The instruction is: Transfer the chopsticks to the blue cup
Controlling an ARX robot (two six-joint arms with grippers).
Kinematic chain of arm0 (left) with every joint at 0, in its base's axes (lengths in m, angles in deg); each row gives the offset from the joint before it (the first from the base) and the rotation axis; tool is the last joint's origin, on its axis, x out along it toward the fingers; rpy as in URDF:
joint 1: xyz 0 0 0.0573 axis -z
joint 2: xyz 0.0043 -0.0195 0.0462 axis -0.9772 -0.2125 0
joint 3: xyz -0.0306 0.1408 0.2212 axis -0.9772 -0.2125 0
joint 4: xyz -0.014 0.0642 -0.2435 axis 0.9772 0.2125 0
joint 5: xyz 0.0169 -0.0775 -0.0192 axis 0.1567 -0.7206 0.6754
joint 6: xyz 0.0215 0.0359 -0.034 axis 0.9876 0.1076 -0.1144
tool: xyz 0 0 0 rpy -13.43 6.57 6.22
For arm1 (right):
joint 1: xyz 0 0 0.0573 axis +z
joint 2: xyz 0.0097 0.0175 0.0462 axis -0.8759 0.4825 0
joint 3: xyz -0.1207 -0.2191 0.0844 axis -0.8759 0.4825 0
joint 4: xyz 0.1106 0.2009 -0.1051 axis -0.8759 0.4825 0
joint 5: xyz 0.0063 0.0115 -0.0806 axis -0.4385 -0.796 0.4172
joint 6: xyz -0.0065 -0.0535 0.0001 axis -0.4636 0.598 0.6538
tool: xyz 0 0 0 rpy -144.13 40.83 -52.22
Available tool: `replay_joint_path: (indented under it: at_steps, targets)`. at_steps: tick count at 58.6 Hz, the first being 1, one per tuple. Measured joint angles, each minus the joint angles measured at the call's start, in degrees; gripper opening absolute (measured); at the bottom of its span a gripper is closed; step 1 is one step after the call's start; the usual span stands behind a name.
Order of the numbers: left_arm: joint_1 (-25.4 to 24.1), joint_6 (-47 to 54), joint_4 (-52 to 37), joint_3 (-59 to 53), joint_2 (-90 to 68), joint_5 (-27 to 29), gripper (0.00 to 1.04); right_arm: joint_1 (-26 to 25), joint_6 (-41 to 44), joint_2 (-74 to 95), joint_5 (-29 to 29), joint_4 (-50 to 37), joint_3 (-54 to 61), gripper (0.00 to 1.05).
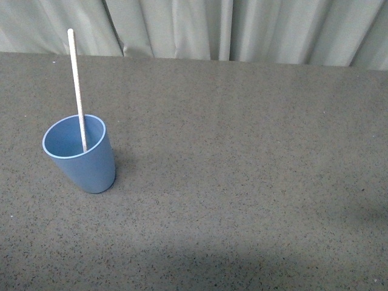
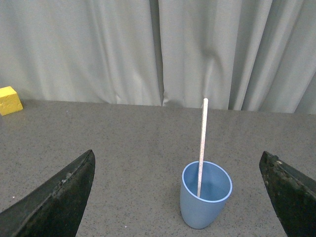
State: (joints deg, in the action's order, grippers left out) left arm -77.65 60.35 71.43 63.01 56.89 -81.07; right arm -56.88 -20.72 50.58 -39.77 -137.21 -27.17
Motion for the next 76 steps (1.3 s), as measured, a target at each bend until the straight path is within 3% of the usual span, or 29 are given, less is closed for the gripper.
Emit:
replay_joint_path:
  at_steps: [4, 12, 54, 76]
  targets:
    - [0.0, 0.0, 0.0, 0.0, 0.0, 0.0, 0.98, -2.1, 0.0, -3.0, -3.4, 1.9, 1.2, 0.01]
    - [0.0, 0.0, 0.0, 0.0, 0.0, 0.0, 0.98, -4.1, 0.0, -9.0, -3.8, 5.9, 3.3, 0.01]
    - [0.0, 0.0, 0.0, 0.0, 0.0, 0.0, 0.98, -4.2, 0.0, -40.5, -4.2, 32.5, 7.2, 0.01]
    - [0.0, 0.0, 0.0, 0.0, 0.0, 0.0, 0.98, -4.2, 0.0, -50.5, -4.2, 42.1, 7.2, 0.01]
